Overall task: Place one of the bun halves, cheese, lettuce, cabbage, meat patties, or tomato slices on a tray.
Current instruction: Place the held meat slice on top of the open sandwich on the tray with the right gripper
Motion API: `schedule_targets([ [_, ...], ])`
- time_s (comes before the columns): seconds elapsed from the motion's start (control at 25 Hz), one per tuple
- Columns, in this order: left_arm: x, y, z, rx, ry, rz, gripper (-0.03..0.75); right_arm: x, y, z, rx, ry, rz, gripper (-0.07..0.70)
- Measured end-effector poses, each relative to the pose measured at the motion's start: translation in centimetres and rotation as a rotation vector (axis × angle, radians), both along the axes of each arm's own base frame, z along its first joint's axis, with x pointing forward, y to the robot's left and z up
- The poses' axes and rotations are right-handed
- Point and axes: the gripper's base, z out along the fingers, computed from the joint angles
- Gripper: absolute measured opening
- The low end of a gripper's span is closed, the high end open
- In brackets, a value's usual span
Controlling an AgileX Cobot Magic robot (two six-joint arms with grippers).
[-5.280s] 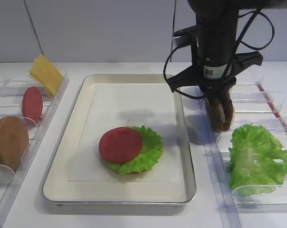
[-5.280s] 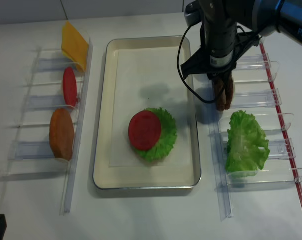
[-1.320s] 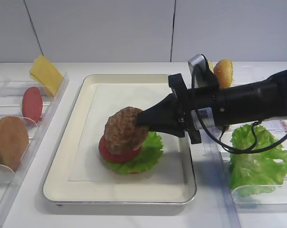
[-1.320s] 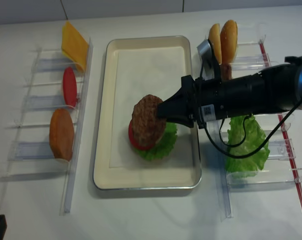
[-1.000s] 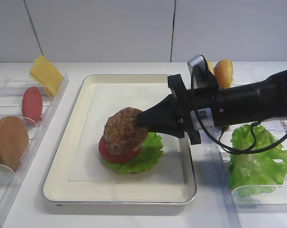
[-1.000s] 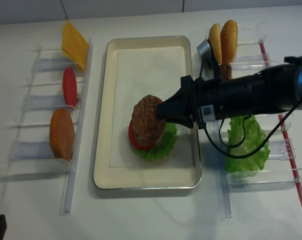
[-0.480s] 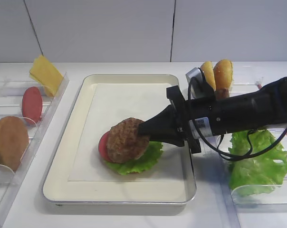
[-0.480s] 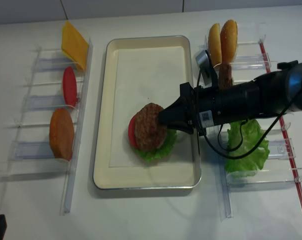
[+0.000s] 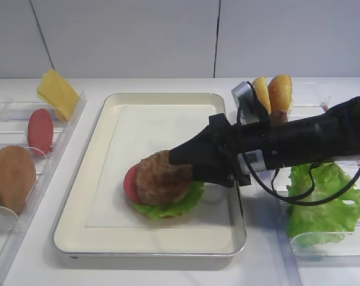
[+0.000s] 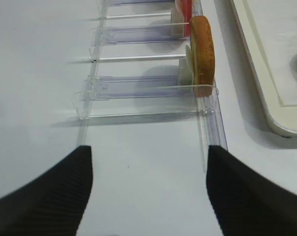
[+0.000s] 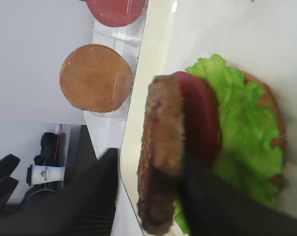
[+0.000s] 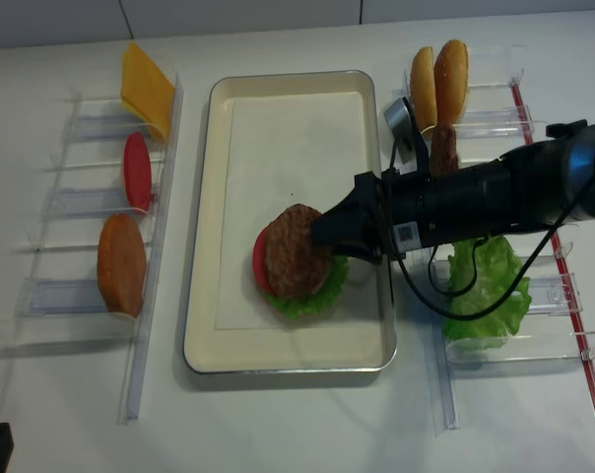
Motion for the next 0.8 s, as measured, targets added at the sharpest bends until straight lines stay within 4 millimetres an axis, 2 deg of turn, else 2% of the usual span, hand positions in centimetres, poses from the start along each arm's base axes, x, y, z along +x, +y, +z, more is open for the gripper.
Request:
schedule_targets([
  [0.12, 0.0, 0.0, 0.0, 0.000, 0.000, 0.000, 0.490, 0.0, 0.0, 0.0, -0.003, -0.022, 0.006, 0.579],
  [0.24, 0.0, 0.0, 0.0, 0.000, 0.000, 0.000, 0.490, 0.0, 0.0, 0.1, 0.004, -0.031, 0.011, 0.663],
  [0.8, 0.0, 0.0, 0.0, 0.000, 0.000, 0.000, 0.490, 0.2, 0.2, 1.0, -0.015, -0.099, 0.065, 0.689],
])
